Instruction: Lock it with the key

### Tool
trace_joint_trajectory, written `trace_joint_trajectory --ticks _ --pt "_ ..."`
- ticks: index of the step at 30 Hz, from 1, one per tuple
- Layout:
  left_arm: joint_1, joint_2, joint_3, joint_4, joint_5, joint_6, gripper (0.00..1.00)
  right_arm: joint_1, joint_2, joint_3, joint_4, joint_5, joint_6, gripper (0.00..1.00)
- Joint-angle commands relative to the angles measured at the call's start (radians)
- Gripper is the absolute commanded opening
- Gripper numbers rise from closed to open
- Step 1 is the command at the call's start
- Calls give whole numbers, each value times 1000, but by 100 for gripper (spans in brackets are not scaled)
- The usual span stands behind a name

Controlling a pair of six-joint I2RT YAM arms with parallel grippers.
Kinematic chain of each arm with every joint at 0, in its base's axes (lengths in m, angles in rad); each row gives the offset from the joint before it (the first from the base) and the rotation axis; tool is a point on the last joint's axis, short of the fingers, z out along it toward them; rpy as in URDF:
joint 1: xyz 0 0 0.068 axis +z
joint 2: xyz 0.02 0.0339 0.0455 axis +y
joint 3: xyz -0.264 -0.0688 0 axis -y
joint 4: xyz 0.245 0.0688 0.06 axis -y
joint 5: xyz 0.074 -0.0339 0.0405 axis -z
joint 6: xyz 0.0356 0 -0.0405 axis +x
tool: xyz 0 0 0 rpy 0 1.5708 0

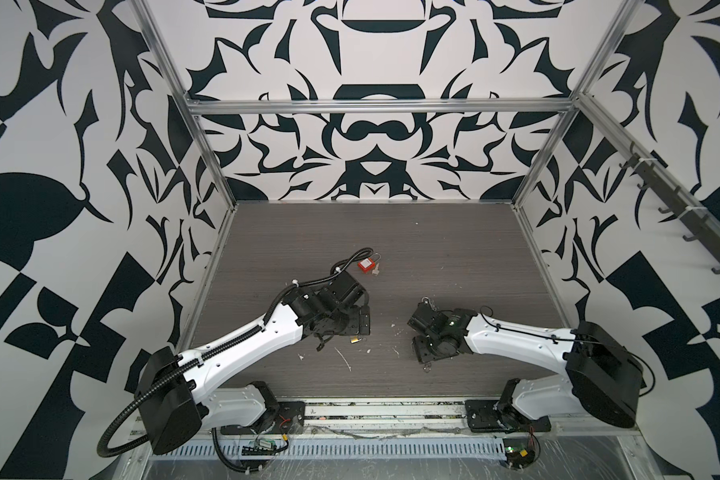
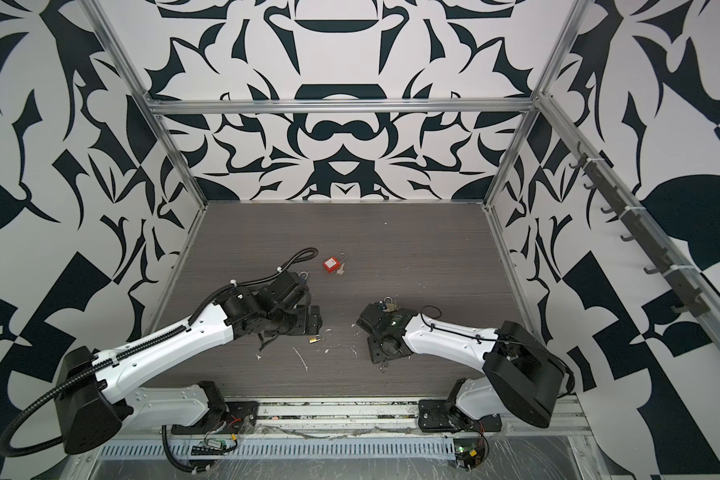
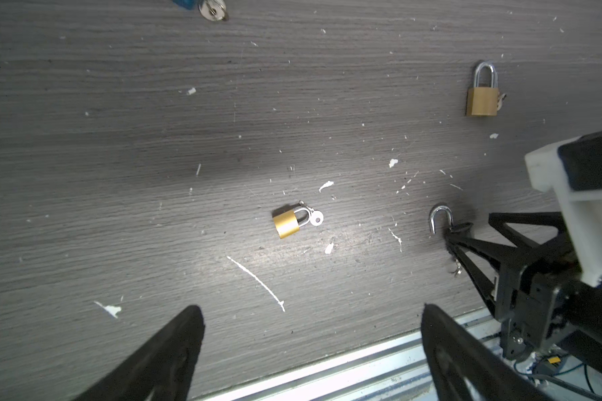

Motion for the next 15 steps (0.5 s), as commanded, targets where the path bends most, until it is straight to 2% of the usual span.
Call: trace_joint_trajectory --ticks 1,5,10,15 --pt "42 -3 -17 -2 17 33 99 5 18 5 27 -7 16 61" --pt "60 -25 -40 7 2 41 99 7 40 7 36 -28 31 47" --pt "63 -62 -59 13 -22 43 99 32 55 8 54 -62 65 37" --pt "64 -113 -72 5 -65 42 99 95 108 55 84 -74 124 35"
